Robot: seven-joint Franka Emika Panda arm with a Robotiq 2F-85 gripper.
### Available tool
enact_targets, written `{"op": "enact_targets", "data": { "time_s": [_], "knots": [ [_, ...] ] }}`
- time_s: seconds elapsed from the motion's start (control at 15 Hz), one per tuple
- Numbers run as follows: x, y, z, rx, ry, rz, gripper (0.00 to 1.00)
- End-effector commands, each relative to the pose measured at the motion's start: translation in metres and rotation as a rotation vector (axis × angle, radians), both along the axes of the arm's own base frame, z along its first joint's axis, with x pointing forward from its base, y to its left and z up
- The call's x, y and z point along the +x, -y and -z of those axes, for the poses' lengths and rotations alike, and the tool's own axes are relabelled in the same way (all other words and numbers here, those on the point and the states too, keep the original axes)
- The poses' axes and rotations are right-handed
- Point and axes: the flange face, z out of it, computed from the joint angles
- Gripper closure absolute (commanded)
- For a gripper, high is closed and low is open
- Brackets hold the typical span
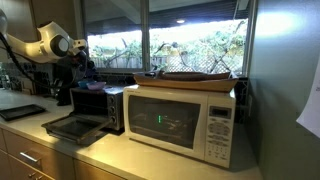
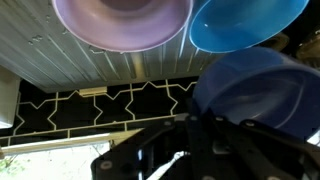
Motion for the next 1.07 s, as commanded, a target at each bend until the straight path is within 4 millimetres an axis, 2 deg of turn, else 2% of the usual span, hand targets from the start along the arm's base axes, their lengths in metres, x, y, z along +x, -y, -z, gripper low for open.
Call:
{"op": "enact_targets", "data": {
  "time_s": [0.0, 1.0],
  "knots": [
    [0.002, -0.008, 0.001, 0.022, 0.023, -0.014, 0.99],
    [0.002, -0.013, 0.015, 0.008, 0.104, -0.069, 0.99]
  ]
}}
